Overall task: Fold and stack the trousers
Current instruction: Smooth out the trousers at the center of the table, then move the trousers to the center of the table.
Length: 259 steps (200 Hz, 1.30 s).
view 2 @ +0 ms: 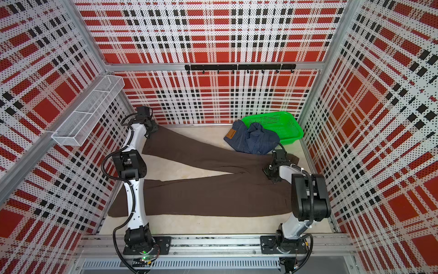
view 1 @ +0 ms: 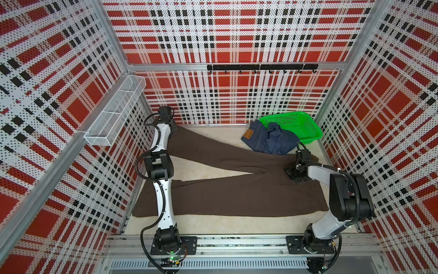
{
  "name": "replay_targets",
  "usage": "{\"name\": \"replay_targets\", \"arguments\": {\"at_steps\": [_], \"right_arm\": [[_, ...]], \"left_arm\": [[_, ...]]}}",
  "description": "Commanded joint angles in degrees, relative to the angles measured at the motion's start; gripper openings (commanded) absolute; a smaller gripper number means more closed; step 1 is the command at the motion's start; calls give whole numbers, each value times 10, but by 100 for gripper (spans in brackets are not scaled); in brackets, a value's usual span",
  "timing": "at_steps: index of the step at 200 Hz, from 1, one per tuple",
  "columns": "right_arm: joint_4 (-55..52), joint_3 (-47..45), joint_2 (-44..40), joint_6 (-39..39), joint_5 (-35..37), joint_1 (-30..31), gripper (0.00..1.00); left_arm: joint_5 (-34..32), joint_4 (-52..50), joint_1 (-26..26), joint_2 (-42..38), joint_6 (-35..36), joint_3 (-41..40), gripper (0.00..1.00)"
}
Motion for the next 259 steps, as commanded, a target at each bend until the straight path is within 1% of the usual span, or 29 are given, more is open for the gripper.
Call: {"name": "replay_targets", "arguments": {"at_steps": [1,26,38,42,55,56,61,66,88,97,106,119,127,134,138,157,177,203,224,238,259], "right_arm": [[-33,11,-21,9,9,7,8],[-45,20,-33,10,13,9,8],[-49,23,-38,11,13,9,8],[-50,25,-41,11,13,9,9],[-57,31,-48,10,14,9,11],[-57,32,-49,10,14,9,11],[-60,34,-53,10,15,9,13],[-64,37,-57,10,16,10,15],[-82,51,-74,7,22,9,28],[-91,53,-81,7,28,10,30],[-96,52,-88,8,36,8,32],[-102,45,-94,10,46,4,32],[-105,37,-94,12,46,-3,32],[-104,29,-94,15,42,-11,32],[-103,22,-93,16,42,-15,32],[-100,-7,-94,15,36,-39,32],[-102,-35,-96,11,32,-64,33],[-142,-48,-79,1,42,-87,35],[-165,-73,-74,11,57,-88,41],[-179,-95,-85,24,69,-87,44],[-228,-120,-120,40,114,-87,50]], "left_arm": [[5,49,9,20,-12,16,11],[13,59,17,27,-15,20,10],[13,61,19,29,-15,24,13],[13,62,19,30,-16,25,16],[13,64,21,29,-21,25,33],[13,64,21,29,-21,25,33],[12,64,21,28,-24,25,41],[12,64,21,25,-27,24,46],[12,64,18,2,-35,12,57],[12,64,18,-14,-39,2,62],[16,65,15,-36,-43,-15,64],[23,67,11,-75,-47,-55,66],[26,73,7,-106,-47,-95,66],[25,81,2,-135,-47,-142,66],[26,90,-1,-154,-63,-172,66],[28,152,-17,-238,-76,-318,67],[29,186,-26,-313,-88,-404,68],[21,194,-28,-375,-95,-456,69],[16,197,-24,-411,-98,-477,69],[15,198,-19,-430,-102,-488,70],[18,201,-4,-456,-108,-509,70]]}}
